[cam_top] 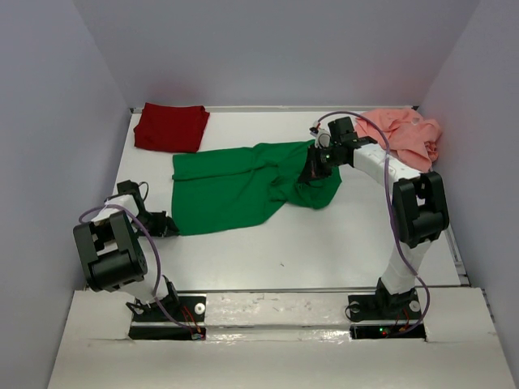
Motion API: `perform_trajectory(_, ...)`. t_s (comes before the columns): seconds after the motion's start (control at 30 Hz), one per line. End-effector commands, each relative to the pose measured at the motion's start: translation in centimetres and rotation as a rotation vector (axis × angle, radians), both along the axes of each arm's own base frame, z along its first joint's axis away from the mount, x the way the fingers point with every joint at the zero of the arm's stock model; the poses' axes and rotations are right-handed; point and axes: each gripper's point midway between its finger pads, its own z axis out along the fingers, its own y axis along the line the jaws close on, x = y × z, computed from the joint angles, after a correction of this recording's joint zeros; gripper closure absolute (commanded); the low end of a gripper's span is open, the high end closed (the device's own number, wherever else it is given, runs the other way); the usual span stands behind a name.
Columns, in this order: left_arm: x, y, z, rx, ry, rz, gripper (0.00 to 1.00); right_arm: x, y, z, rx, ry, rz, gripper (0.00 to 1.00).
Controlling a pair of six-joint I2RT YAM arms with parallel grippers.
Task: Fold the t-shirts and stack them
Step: Fold the tshirt
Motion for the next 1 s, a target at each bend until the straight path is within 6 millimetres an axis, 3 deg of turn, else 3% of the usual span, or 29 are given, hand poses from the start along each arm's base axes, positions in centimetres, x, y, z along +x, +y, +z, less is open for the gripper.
perform_trajectory(0.0, -0.9, 1.1, -3.1, 0.069, 0.057, 0.001, 0.86, 0.5, 0.1, 2.7, 0.039, -0.086, 0.008, 1.0)
perform_trajectory(0.1, -0.8, 0.9, -3.5, 0.058, 0.056, 0.002, 1.0, 0.4, 0.1, 2.6, 0.04, -0.082, 0.008, 1.0)
perform_trajectory(0.3, 0.0, 1.2, -2.7, 0.069, 0.024, -0.017, 1.0, 0.7, 0.1, 3.5, 0.041, -0.105, -0.003, 1.0)
perform_trajectory(0.57, 1.8, 2.2, 0.6, 0.114, -0.037, -0.061, 1.0, 2.5, -2.1, 5.8, 0.041, -0.157, -0.079, 1.0)
perform_trajectory(0.97, 5.8, 3.1, 4.3, 0.135, -0.146, -0.082, 1.0, 4.2, -2.6, 7.7, 0.042, -0.198, -0.098, 1.0)
